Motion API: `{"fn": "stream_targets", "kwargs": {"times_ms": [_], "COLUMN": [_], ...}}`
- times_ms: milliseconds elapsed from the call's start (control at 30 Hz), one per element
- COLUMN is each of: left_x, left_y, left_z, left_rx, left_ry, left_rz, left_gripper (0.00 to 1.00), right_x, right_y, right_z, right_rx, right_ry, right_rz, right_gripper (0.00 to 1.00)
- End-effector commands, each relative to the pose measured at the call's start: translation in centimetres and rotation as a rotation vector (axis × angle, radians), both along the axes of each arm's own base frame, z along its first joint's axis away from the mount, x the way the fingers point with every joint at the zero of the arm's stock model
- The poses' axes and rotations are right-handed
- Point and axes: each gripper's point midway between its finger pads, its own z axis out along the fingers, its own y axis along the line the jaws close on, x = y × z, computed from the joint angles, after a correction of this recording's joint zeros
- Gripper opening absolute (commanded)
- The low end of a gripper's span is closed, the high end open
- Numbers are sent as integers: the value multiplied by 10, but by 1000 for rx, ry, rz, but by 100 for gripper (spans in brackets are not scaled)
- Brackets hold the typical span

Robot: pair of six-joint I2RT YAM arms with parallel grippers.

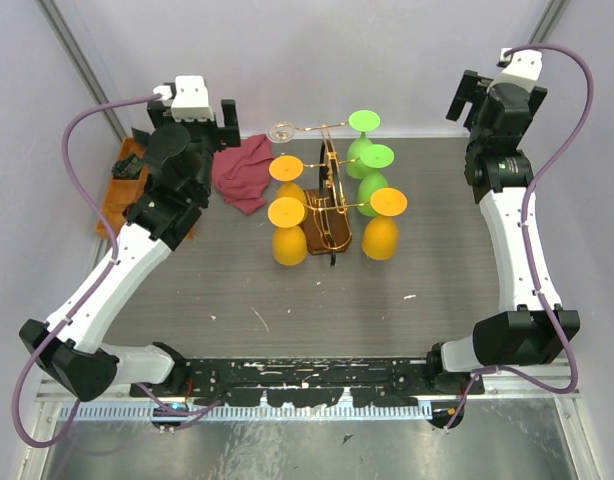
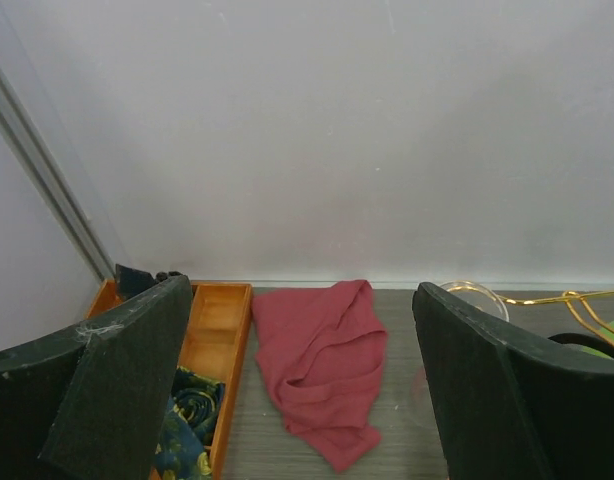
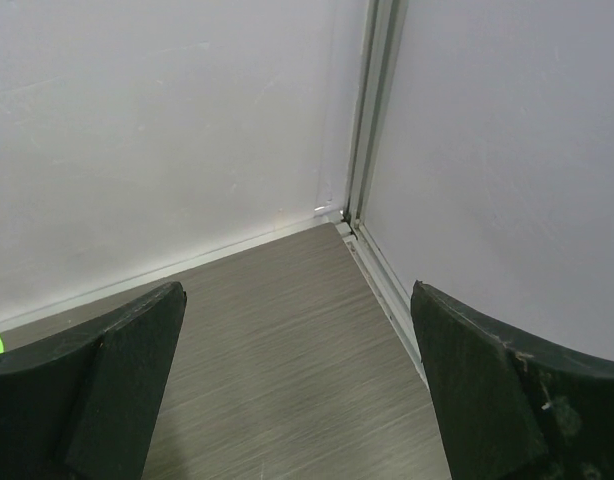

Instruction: Place the wine glass upside down on the wine glass rack

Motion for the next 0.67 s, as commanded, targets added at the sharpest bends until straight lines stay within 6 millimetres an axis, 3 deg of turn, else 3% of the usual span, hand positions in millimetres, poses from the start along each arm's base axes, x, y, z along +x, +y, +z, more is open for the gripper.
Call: {"fn": "stream_targets", "kwargs": {"times_ms": [0, 433, 633], "left_x": [3, 18, 18], "left_y": [5, 13, 17], "left_z": [-10, -23, -23], "left_rx": [-15, -10, -13], "left_ry": [42, 72, 78], "left_rz": [-36, -22, -16], "left_gripper": [98, 98, 98], "right_x": [-15, -24, -18], "right_y": [-13, -17, -20], "right_z": [31, 39, 28], "right_rx": [33, 36, 41], "right_ry": [-91, -141, -111], "right_rz": [-82, -113, -128], "right_gripper": [100, 100, 100]}}
